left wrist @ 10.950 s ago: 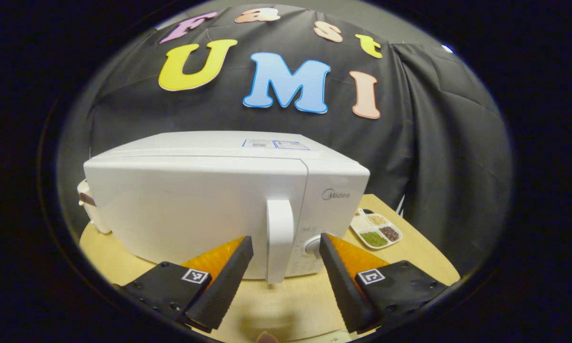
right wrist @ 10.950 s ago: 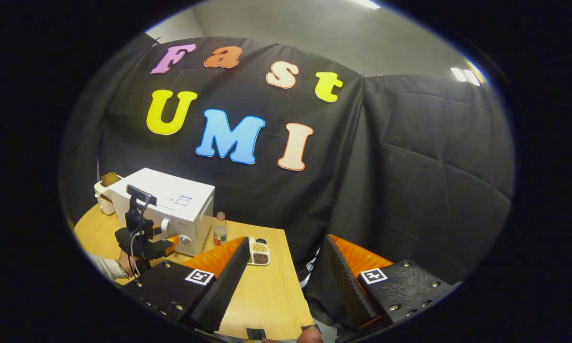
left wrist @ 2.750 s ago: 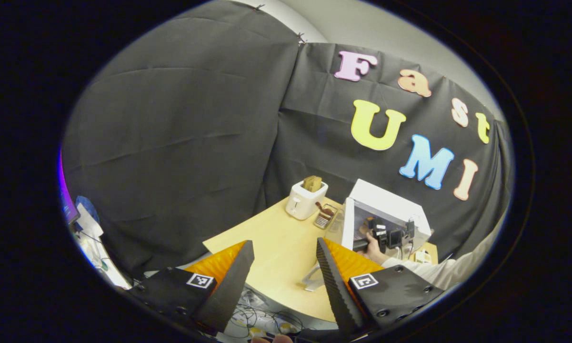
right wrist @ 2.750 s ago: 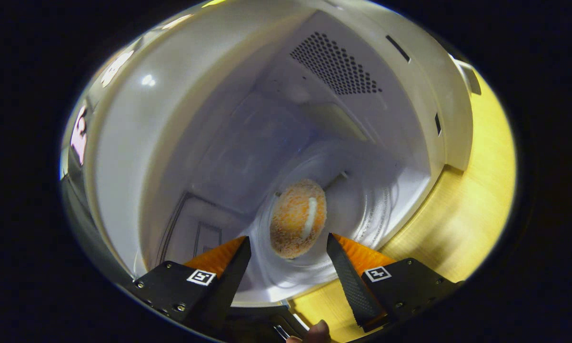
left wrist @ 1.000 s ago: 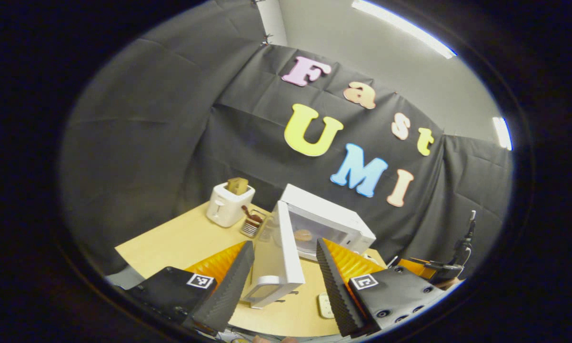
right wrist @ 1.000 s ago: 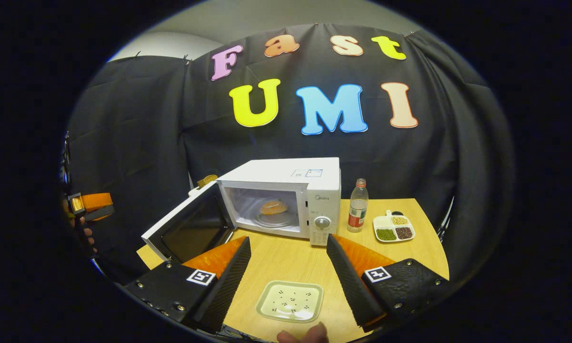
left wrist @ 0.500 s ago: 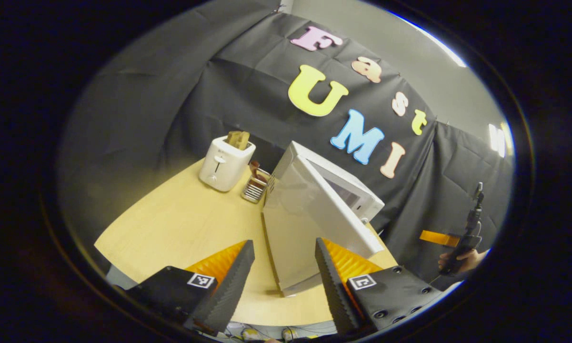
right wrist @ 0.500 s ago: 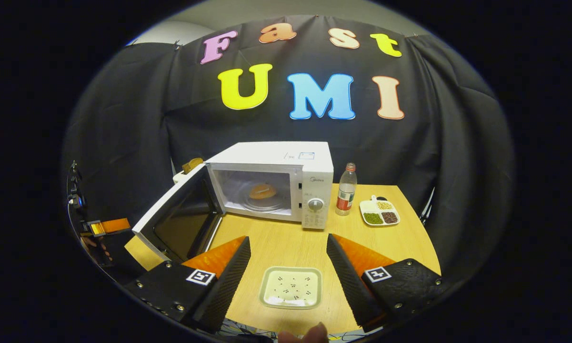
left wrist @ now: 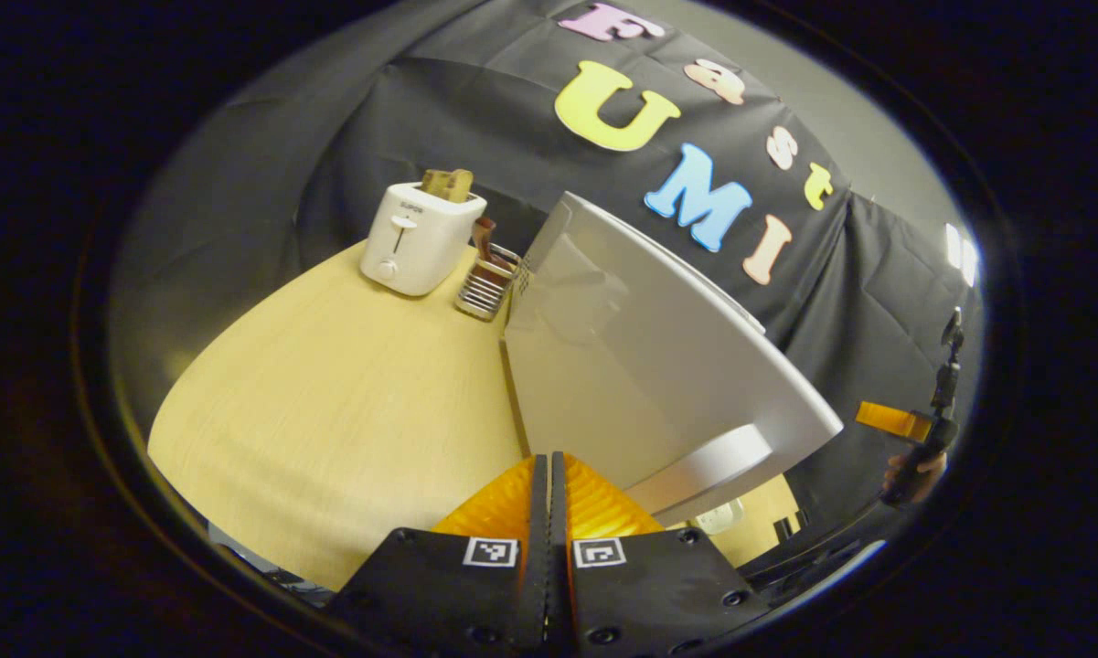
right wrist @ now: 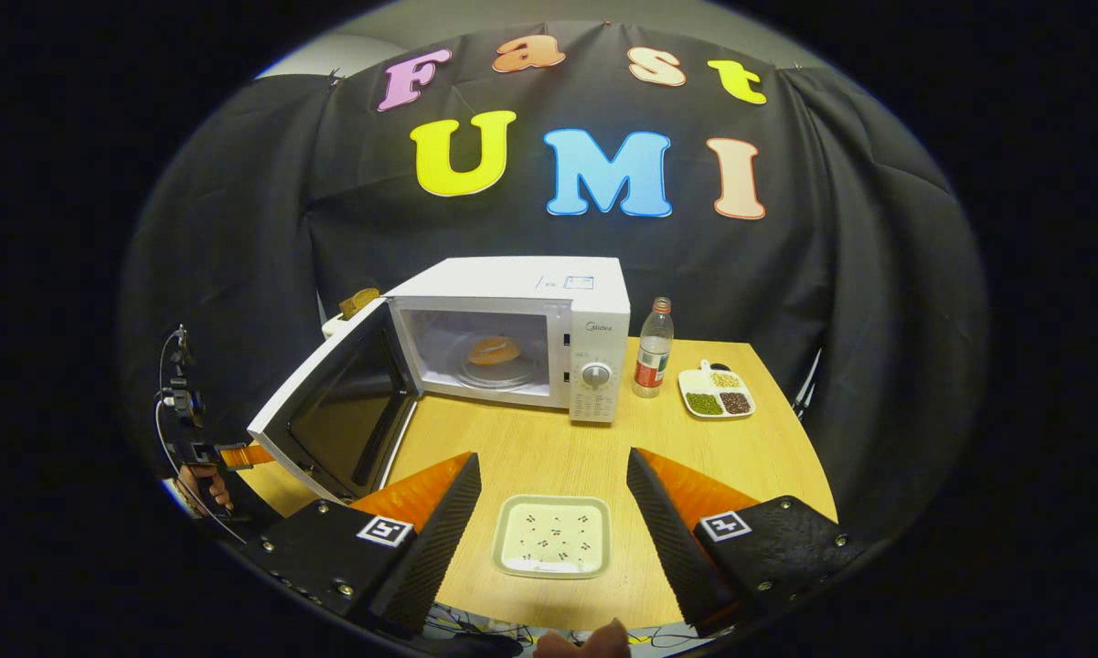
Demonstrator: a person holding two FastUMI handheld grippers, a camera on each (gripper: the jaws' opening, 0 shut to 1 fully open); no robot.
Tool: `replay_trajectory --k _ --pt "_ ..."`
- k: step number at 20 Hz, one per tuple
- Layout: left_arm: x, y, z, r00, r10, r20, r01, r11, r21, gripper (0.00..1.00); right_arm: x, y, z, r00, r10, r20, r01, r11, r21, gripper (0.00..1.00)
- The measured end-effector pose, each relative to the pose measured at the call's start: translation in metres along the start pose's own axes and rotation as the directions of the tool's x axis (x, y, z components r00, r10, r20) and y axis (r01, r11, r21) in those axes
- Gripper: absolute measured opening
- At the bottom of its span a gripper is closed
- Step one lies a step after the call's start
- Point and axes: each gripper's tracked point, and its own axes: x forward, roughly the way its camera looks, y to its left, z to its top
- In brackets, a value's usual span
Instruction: Open the microwave oven with the left hand, put the food in, and close the microwave oven.
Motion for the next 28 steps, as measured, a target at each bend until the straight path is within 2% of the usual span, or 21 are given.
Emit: replay_trajectory --k 2,3,6,7,11,12,15,17,19,20,24,26,28 --pt "0.010 -0.015 0.003 1.000 0.012 0.009 -0.013 0.999 0.036 0.05 -0.004 -0.008 0.001 1.000 -0.014 0.007 0.014 1.000 0.007 0.98" --pt "0.010 -0.030 0.003 1.000 -0.019 0.007 0.019 0.999 0.026 0.08 -0.006 -0.013 0.001 1.000 -0.021 0.009 0.021 1.000 0.012 0.98" --pt "0.025 -0.080 -0.005 0.993 -0.118 -0.028 0.119 0.992 0.041 0.08 -0.011 -0.028 -0.001 0.999 -0.042 0.009 0.042 0.998 0.042 0.98" --pt "0.034 -0.095 -0.006 0.990 -0.137 -0.044 0.140 0.988 0.068 0.06 -0.012 -0.032 -0.002 0.999 -0.046 0.009 0.046 0.997 0.054 0.98" --pt "0.083 -0.156 -0.004 0.973 -0.210 -0.095 0.223 0.961 0.161 0.08 -0.016 -0.058 -0.009 0.998 -0.071 0.001 0.070 0.994 0.083 0.98" --pt "0.096 -0.171 0.001 0.969 -0.224 -0.101 0.239 0.955 0.174 0.11 -0.018 -0.063 -0.014 0.997 -0.076 -0.007 0.077 0.993 0.088 0.98" --pt "0.136 -0.209 0.015 0.963 -0.246 -0.107 0.265 0.938 0.222 0.08 -0.023 -0.086 -0.021 0.994 -0.106 -0.021 0.107 0.988 0.109 0.98" --pt "0.163 -0.228 0.022 0.964 -0.239 -0.113 0.261 0.930 0.258 0.08 -0.025 -0.102 -0.024 0.992 -0.126 -0.028 0.129 0.984 0.123 0.98" --pt "0.191 -0.239 0.029 0.971 -0.208 -0.114 0.235 0.914 0.332 0.08 -0.026 -0.116 -0.026 0.988 -0.149 -0.032 0.152 0.979 0.135 0.98" --pt "0.206 -0.242 0.037 0.979 -0.179 -0.100 0.204 0.901 0.383 0.05 -0.027 -0.123 -0.027 0.987 -0.160 -0.033 0.163 0.977 0.140 0.98" --pt "0.249 -0.246 0.059 0.996 -0.066 -0.062 0.089 0.841 0.533 0.08 -0.025 -0.143 -0.036 0.981 -0.188 -0.054 0.195 0.967 0.164 0.98" --pt "0.265 -0.258 0.073 0.997 -0.072 -0.035 0.079 0.825 0.559 0.06 -0.020 -0.148 -0.041 0.979 -0.189 -0.071 0.199 0.964 0.176 0.98" --pt "0.281 -0.261 0.084 0.999 -0.042 -0.011 0.040 0.817 0.575 0.08 -0.014 -0.151 -0.043 0.979 -0.189 -0.077 0.200 0.963 0.182 0.98"
